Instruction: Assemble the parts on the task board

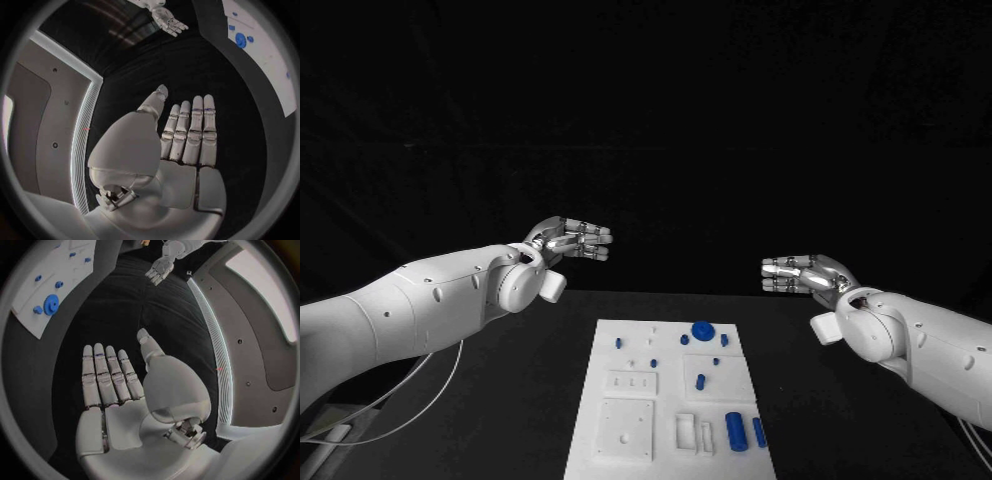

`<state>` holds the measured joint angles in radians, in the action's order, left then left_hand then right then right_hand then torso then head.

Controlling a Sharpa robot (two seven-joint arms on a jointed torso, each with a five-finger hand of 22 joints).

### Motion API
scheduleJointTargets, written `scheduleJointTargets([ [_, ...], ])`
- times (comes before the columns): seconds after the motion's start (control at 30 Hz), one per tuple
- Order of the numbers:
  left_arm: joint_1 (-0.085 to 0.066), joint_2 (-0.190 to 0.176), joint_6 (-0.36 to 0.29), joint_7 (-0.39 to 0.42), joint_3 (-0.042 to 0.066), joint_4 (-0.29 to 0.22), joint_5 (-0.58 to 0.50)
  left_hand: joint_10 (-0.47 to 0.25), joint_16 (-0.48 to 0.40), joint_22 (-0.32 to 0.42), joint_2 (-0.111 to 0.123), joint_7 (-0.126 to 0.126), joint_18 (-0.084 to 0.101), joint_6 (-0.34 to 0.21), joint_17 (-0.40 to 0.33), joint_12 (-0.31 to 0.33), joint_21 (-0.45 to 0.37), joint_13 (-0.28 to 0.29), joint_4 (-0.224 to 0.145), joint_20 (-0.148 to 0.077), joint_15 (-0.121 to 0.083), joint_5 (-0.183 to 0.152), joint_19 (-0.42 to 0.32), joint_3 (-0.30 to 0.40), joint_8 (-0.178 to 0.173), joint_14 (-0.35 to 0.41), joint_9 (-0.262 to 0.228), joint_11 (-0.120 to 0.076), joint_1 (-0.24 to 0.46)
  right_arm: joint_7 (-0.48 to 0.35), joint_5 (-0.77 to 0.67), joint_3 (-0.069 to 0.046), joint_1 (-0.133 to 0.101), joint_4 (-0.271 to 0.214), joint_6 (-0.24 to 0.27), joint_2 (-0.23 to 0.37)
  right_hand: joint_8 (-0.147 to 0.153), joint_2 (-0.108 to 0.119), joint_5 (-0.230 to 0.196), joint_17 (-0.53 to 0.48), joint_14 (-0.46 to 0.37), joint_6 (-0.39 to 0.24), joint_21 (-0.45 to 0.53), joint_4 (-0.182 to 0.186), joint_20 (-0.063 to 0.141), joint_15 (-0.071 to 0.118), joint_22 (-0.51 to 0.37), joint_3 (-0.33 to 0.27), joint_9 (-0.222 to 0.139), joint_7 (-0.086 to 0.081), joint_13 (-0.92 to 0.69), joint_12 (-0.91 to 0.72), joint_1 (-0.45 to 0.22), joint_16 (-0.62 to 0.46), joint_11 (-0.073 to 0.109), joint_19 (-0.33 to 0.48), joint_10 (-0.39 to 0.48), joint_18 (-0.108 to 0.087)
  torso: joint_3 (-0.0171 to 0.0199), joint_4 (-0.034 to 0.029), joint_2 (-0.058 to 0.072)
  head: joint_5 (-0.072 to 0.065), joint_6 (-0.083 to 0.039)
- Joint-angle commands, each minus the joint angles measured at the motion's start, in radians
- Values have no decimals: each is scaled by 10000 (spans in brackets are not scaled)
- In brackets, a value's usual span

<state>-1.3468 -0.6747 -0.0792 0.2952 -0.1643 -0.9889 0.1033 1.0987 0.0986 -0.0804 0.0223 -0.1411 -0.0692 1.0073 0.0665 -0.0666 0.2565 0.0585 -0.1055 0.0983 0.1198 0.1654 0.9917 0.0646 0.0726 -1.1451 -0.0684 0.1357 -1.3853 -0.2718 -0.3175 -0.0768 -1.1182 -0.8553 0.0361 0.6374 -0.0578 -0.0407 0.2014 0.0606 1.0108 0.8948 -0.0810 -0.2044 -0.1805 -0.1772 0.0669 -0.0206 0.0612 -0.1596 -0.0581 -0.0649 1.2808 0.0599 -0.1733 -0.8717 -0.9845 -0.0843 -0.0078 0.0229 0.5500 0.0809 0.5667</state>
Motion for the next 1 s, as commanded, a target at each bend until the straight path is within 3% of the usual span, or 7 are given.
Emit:
scheduleJointTargets([
  [0.03, -6, 3, -3, 170, 7, 17, -68, -62, -51, 9, -100, -24, -93, -20, -9, 25, 21, 8, -32, 49, -1, -38, 3, -30, -41, 40, 4, -19, 16, -131, 36, -9, 5, 11, 6, 12, -13, -53, 51, -6, -67, -49, 33, 23, -12, -9, -1, -46, -9, -23, 1, 47, -17, 2, -48, 52, 40, -132, -7, 0, 1, -3, 2],
  [1.0, -6, 0, 24, 193, 8, 82, -72, -65, -74, 12, -117, -24, -92, -18, -9, 29, 28, 7, -65, 45, -4, -34, 5, -50, -42, 21, 4, -19, 11, -138, 36, -11, 13, 36, 7, 19, -13, -57, 45, -6, -60, -30, 30, 21, -12, -6, -1, -38, -9, -28, 2, 47, 1, 1, -45, 50, 33, -133, 0, 4, -1, 13, 32],
])
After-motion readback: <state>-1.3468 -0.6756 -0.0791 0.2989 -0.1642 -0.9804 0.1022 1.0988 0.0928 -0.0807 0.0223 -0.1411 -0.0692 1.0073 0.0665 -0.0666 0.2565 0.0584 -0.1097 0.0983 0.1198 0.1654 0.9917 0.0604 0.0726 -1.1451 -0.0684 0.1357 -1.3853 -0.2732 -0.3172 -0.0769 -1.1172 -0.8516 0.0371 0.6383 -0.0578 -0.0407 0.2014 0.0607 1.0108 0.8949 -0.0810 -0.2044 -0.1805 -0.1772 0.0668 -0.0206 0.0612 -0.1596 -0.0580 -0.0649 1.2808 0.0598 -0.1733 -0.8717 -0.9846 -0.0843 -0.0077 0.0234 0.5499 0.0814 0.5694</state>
